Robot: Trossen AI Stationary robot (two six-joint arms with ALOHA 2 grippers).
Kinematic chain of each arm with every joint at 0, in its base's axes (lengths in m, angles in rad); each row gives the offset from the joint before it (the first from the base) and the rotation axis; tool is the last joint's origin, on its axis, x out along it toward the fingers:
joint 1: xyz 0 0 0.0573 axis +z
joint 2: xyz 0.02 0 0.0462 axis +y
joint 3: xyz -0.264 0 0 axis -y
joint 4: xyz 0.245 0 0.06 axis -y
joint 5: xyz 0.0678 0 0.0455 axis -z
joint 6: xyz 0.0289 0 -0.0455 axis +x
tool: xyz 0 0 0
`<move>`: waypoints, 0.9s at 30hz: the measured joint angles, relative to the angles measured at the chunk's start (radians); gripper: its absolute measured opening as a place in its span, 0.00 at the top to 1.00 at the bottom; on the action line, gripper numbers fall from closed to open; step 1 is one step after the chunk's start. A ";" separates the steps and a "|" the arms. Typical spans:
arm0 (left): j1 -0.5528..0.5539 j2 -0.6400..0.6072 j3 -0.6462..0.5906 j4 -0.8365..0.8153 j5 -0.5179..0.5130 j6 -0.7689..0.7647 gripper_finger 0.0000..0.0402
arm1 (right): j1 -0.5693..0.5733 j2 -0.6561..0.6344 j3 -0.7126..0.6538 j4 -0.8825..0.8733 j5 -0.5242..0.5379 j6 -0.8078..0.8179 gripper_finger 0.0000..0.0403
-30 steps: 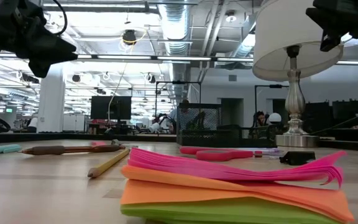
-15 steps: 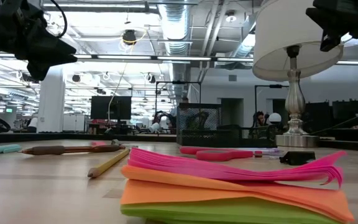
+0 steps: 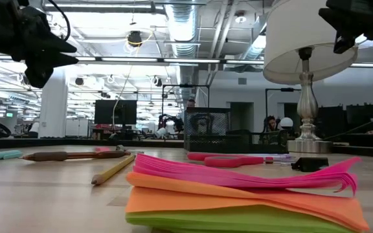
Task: Pick and place office supplies into organizer
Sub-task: Put the pink pen into the desk organizer
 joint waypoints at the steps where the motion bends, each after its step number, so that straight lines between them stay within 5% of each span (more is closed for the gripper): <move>1: 0.000 0.000 0.000 0.000 0.000 -0.002 0.73 | 0.000 0.000 0.000 0.000 0.000 0.000 0.77; 17: 0.000 0.000 0.000 0.000 -0.009 -0.006 0.73 | 0.000 0.000 0.000 0.023 0.000 -0.004 0.77; 27: 0.000 0.000 0.000 -0.038 -0.080 -0.003 0.73 | 0.000 0.000 0.000 0.218 -0.002 -0.055 0.77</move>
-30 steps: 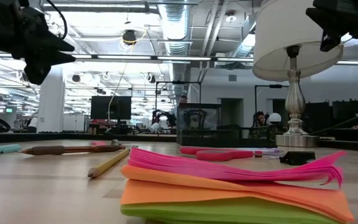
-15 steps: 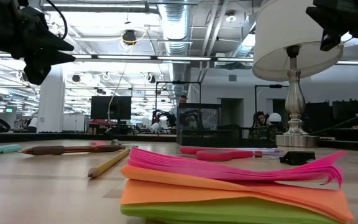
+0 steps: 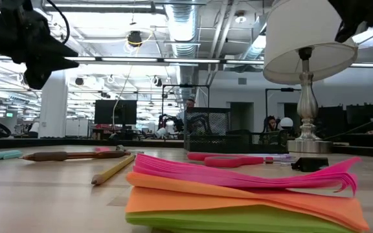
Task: Pick and place office supplies into organizer
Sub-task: Put the pink pen into the desk organizer
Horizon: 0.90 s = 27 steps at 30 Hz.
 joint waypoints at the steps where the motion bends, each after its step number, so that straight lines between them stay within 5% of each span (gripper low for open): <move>1: 0.000 0.000 0.000 -0.012 -0.014 0.000 0.73 | 0.000 0.000 0.000 0.007 0.000 -0.017 0.77; 7: 0.000 0.000 0.000 -0.054 -0.094 -0.002 0.73 | 0.000 0.009 0.000 0.008 -0.065 -0.160 0.77; 13: 0.000 0.000 0.000 -0.032 -0.105 -0.003 0.73 | -0.002 0.155 0.042 0.103 -0.152 -0.259 0.77; 27: 0.000 0.000 0.000 -0.008 -0.122 0.009 0.73 | -0.097 0.838 0.304 -0.129 -0.130 -0.086 0.77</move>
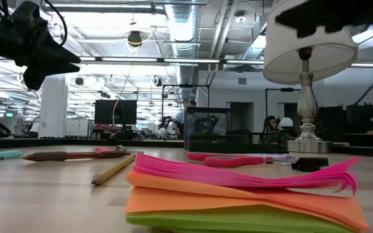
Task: Pick and place office supplies into organizer
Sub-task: Put the pink pen into the desk organizer
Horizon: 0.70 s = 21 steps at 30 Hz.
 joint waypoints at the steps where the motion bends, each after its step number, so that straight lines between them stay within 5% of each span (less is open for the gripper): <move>1: 0.000 0.000 0.000 0.000 0.000 0.001 0.73 | -0.001 0.038 0.003 0.019 0.002 0.001 0.77; 12: 0.000 0.000 0.000 -0.064 0.000 -0.006 0.73 | -0.019 0.390 0.004 0.218 -0.017 0.061 0.77; 21: 0.000 0.000 0.000 -0.058 0.000 -0.011 0.73 | -0.206 0.640 0.003 0.506 -0.301 0.083 0.77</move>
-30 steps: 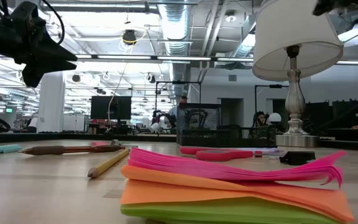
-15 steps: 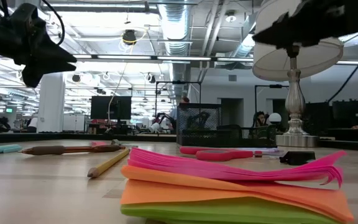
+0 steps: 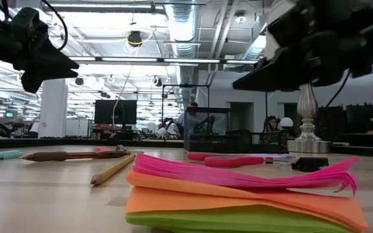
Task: Pick and place office supplies into organizer
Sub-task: Put the pink pen into the desk organizer
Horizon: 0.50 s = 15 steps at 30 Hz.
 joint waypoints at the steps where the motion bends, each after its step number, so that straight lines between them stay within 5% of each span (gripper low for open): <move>1: 0.000 0.000 0.000 0.000 0.000 0.000 0.73 | -0.029 0.017 0.000 0.007 -0.043 0.006 0.77; 7: 0.000 0.000 0.000 -0.001 0.000 0.000 0.73 | -0.157 0.141 -0.001 0.004 -0.299 0.073 0.77; 15: 0.000 0.000 0.000 -0.002 0.001 -0.001 0.73 | -0.189 0.277 -0.008 0.057 -0.309 0.058 0.77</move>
